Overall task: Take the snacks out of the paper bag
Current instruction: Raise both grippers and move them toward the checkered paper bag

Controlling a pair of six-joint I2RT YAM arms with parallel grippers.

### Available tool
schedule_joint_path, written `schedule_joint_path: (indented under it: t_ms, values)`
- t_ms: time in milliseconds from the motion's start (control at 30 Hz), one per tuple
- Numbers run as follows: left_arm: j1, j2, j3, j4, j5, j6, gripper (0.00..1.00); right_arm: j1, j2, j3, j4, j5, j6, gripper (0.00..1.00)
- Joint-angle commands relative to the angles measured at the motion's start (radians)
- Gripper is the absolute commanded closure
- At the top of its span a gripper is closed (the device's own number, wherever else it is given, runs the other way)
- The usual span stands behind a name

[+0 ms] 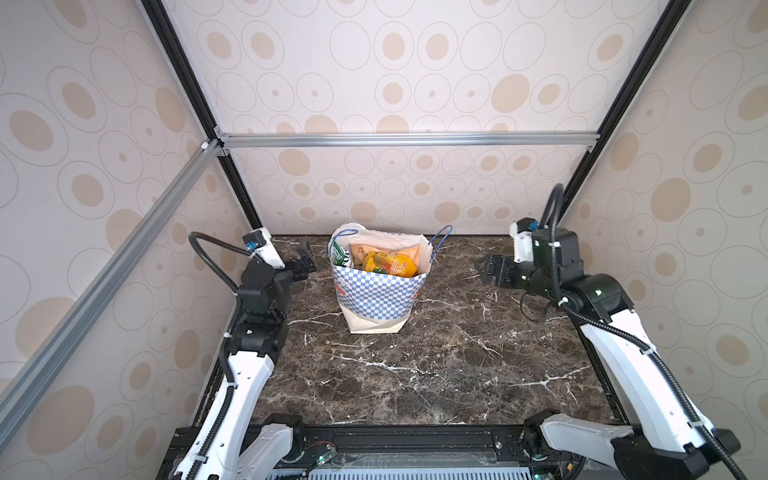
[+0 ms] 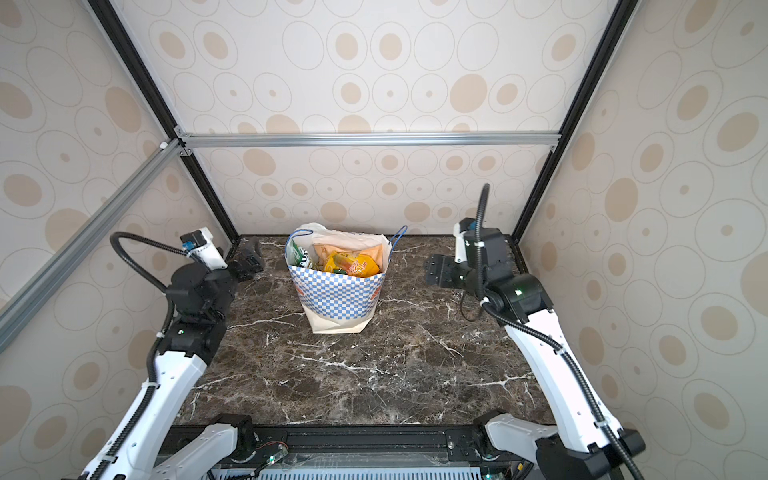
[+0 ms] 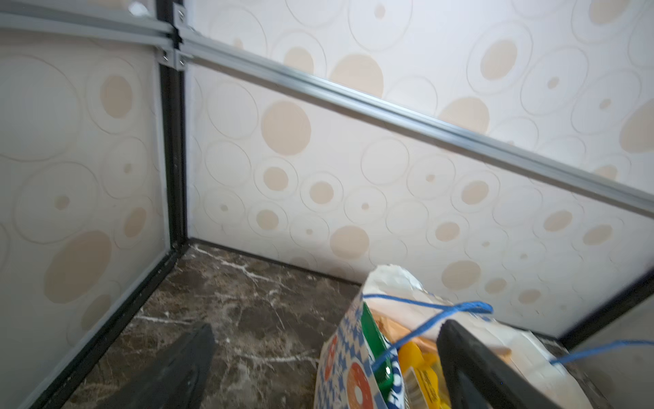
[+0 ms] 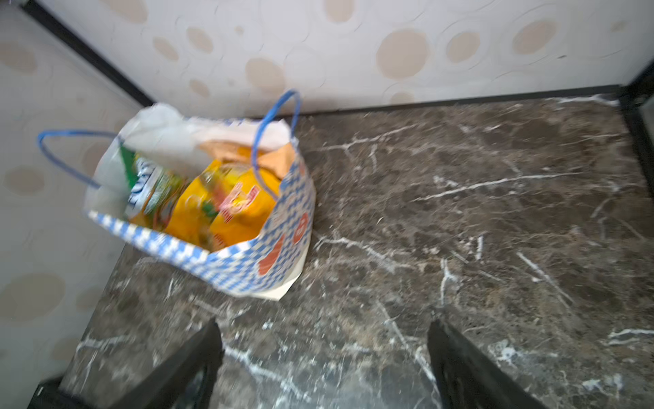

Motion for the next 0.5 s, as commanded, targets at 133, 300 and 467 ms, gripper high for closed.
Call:
schedule_joint_path:
  t_ms: [133,300,467]
  values:
    - [-0.010,0.066,0.215,-0.317,0.328,0.078,0.07,0.226,0.401,0.505,-0.282,0.061,-0.035,0.06]
    - [-0.027,0.213,0.363,-0.374,0.417,0.188,0.13,0.241,0.672,0.831,-0.279,0.080,-0.074,0.05]
    - [-0.056,0.364,0.504,-0.438,0.345,0.288,0.16,0.234,0.863,1.007,-0.248,0.121,-0.085,0.05]
